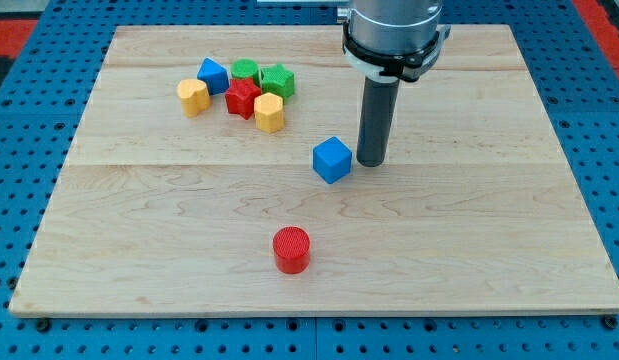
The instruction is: Slide the blue cube to the center left
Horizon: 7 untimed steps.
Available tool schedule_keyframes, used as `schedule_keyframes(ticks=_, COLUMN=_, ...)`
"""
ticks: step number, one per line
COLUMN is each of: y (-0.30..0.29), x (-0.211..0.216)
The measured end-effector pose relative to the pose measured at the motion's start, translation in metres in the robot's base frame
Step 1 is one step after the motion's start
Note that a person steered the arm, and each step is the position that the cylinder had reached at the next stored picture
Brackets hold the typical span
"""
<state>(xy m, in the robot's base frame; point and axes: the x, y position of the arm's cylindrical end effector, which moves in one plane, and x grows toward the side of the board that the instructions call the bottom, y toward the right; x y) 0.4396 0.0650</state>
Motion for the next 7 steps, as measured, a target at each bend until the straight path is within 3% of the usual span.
schedule_keyframes(ticks=3, y=-0.056, x=-0.003)
schedule_keyframes(ticks=4, y=-0.001, x=0.031)
schedule_keyframes(ticks=5, y=-0.012, x=0.026)
schedule_keyframes(ticks=7, y=-0.106, x=-0.005)
